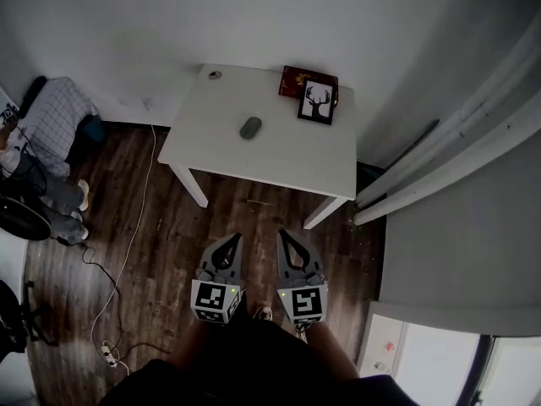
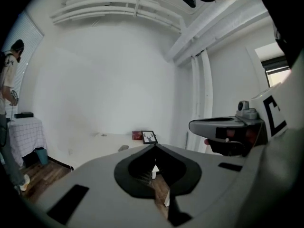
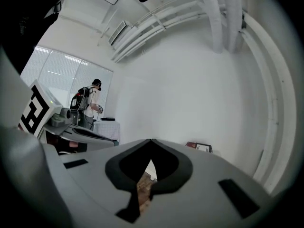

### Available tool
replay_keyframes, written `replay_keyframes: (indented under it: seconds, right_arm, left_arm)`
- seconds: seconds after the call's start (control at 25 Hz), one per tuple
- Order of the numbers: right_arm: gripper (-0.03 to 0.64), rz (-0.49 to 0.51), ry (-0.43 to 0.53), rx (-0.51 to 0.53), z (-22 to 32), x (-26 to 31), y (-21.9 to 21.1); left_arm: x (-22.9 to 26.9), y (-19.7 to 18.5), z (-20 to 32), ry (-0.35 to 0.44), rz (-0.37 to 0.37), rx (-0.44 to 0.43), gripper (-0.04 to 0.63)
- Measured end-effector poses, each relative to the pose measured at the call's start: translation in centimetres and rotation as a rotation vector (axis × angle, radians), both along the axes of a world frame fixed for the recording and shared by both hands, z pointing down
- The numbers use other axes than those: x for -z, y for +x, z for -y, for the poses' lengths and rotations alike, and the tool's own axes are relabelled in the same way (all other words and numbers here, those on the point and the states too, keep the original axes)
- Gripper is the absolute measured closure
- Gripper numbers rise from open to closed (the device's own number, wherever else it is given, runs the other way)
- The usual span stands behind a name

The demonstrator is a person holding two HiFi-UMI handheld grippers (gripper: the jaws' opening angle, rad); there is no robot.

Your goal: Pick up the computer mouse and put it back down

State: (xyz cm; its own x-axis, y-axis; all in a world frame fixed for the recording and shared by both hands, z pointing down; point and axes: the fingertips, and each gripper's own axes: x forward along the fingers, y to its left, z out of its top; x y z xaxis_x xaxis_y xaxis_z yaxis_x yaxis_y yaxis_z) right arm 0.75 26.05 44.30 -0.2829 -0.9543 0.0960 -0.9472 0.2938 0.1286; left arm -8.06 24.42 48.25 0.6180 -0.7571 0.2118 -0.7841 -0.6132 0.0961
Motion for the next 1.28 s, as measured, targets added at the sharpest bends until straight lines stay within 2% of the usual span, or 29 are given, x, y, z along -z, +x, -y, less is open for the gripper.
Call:
replay_keyframes:
  seconds: [0.28, 0.48, 0.76, 1.0, 1.28]
  right_arm:
    - [0.597, -0.012, -0.048, -0.020, 9.6, -1.6, -1.0]
    - [0.597, -0.004, -0.071, -0.036, 16.7, -1.4, -3.0]
    - [0.597, -0.076, -0.116, -0.049, 22.7, -2.7, -4.7]
    - [0.597, -0.116, -0.178, -0.017, 26.0, -4.5, -4.3]
    - [0.597, -0.139, -0.260, 0.040, 31.8, -7.5, -2.2]
  left_arm:
    - [-1.9, -0.6, 8.9, -0.057, 0.002, -0.040, 0.594]
    - [-2.2, -1.6, 15.2, -0.090, 0.018, -0.111, 0.594]
    - [-3.3, -3.9, 20.3, -0.123, 0.067, -0.196, 0.594]
    - [-4.9, -4.2, 22.6, -0.179, 0.068, -0.215, 0.594]
    - [-7.1, -3.2, 25.9, -0.236, 0.080, -0.166, 0.594]
